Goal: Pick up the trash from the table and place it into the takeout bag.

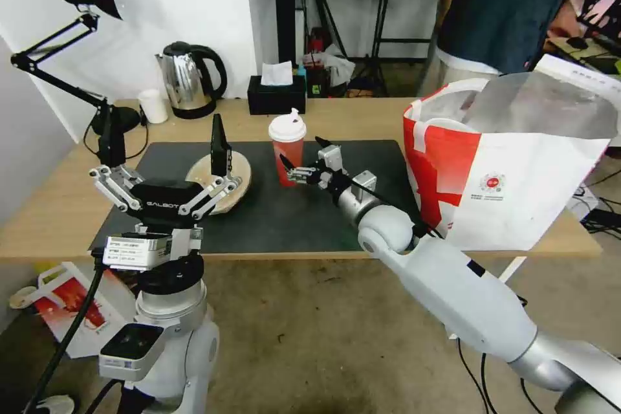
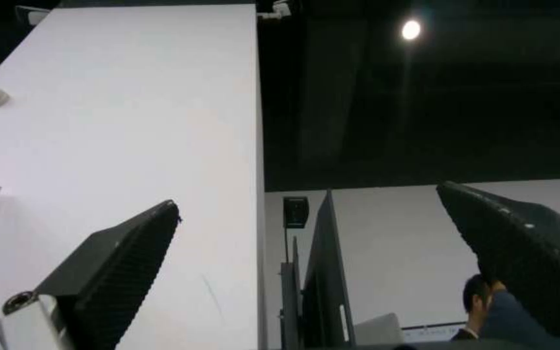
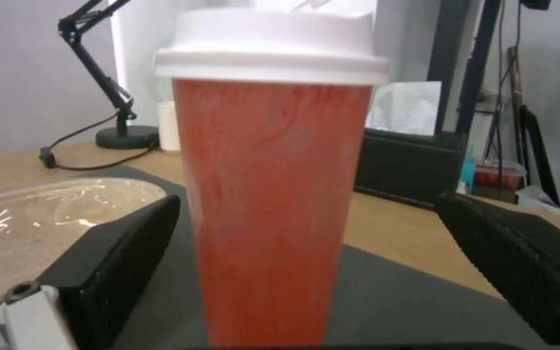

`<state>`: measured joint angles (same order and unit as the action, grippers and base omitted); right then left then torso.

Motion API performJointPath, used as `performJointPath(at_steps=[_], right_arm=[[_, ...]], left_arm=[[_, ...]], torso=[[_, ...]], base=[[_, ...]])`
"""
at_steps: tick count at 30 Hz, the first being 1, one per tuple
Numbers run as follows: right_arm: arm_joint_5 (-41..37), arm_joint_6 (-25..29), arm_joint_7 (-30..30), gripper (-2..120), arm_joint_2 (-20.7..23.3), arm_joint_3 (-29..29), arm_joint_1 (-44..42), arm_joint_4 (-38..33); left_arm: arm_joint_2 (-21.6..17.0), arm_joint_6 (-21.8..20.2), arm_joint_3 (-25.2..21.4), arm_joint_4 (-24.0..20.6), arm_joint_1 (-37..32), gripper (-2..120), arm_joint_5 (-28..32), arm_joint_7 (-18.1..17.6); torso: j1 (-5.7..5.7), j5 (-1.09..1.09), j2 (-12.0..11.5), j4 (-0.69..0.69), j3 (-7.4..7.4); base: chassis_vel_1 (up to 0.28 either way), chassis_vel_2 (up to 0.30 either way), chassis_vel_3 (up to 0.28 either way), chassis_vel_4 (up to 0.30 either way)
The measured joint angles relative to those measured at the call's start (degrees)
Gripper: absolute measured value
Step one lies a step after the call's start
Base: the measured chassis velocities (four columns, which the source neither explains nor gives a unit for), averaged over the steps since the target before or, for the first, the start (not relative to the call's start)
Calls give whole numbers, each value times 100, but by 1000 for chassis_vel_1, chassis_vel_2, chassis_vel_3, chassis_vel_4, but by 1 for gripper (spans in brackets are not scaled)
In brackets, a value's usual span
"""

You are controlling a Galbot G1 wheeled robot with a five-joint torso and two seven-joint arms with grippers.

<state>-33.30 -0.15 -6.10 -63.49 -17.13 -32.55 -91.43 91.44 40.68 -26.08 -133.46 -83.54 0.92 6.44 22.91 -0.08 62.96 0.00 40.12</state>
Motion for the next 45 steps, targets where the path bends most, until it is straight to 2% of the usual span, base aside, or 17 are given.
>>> performJointPath(at_steps=[45], right_arm=[[-10, 129, 135, 100, -257, -195, 372, 589]], left_arm=[[-3, 5, -16, 73, 28, 100, 15, -3]], torso=[[0, 0, 0, 0, -1]], base=[[0, 0, 0, 0]])
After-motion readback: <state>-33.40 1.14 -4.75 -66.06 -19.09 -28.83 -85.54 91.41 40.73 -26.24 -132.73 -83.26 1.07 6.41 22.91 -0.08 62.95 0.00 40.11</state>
